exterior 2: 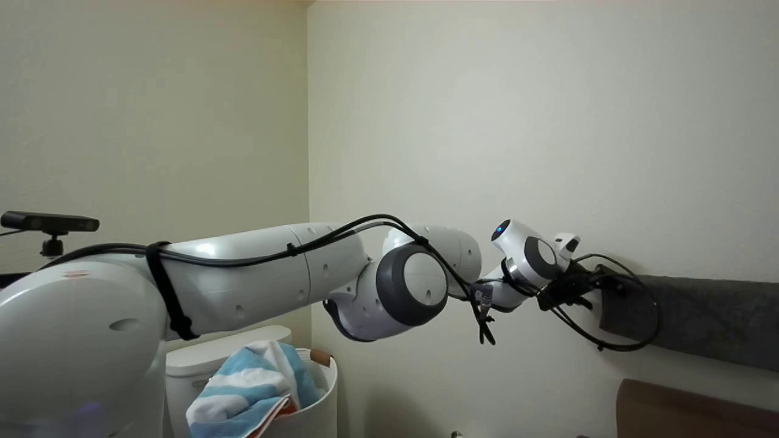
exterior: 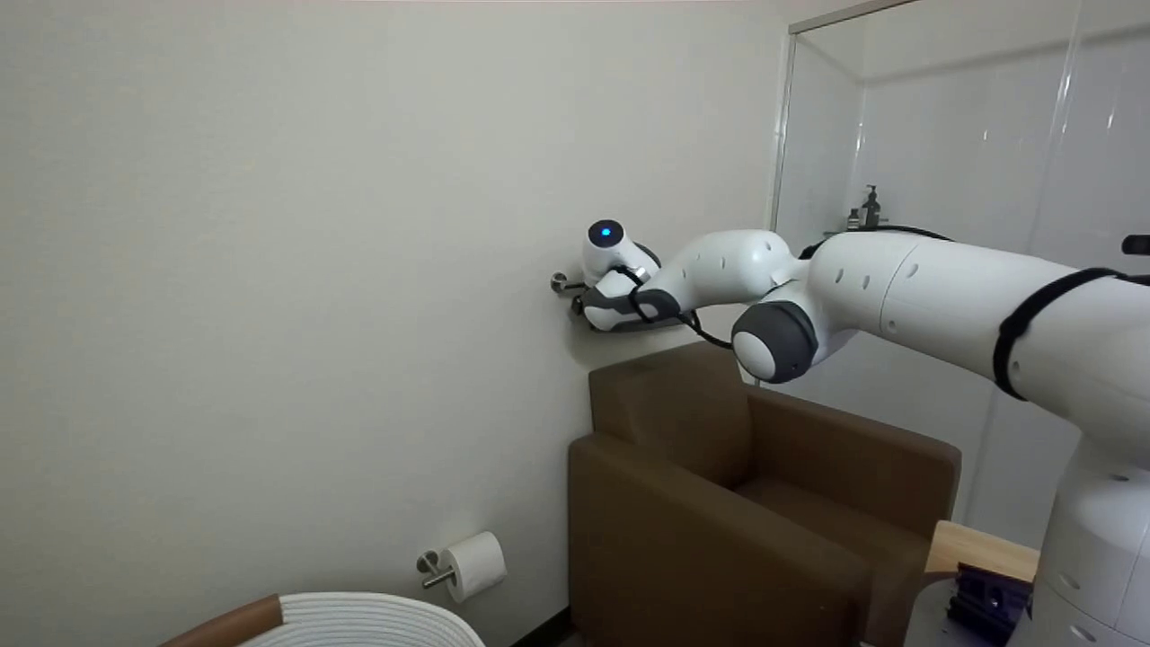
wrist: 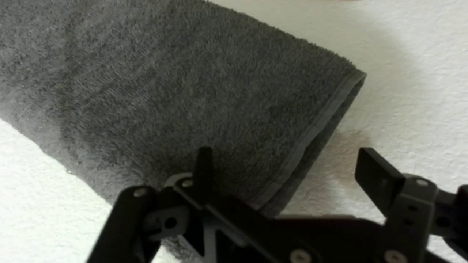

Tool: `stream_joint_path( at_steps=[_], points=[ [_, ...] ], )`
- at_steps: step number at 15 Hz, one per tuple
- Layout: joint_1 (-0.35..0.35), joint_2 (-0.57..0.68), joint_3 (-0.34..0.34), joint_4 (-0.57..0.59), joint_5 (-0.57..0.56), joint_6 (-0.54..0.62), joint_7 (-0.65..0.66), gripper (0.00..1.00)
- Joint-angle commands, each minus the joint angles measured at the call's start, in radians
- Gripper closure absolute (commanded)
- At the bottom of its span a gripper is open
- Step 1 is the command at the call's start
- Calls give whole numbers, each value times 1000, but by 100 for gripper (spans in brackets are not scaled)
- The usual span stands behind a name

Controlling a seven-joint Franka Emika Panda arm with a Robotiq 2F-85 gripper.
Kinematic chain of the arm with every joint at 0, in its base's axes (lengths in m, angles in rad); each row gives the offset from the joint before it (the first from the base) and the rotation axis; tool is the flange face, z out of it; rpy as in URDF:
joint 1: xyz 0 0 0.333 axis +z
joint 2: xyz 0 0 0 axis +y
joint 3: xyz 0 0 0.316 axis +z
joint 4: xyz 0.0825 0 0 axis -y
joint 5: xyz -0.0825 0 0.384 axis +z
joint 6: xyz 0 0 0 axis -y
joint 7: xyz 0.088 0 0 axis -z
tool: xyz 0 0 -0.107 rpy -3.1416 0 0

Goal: Put the towels in the laundry hamper

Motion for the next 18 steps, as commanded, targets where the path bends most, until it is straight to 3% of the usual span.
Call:
stream_joint_path(
  at_steps=[1, 8, 13, 14, 16, 18],
  points=[
    [42, 4, -171, 0, -116, 51, 232, 0],
    [108, 31, -456, 0, -230, -86, 632, 0],
    [132, 28, -563, 8, -243, -303, 684, 0],
    [136, 27, -564, 8, -236, -336, 652, 25],
    [143, 29, -564, 8, -234, -384, 615, 32],
    [143, 29, -548, 9, -226, -401, 556, 45]
  ],
)
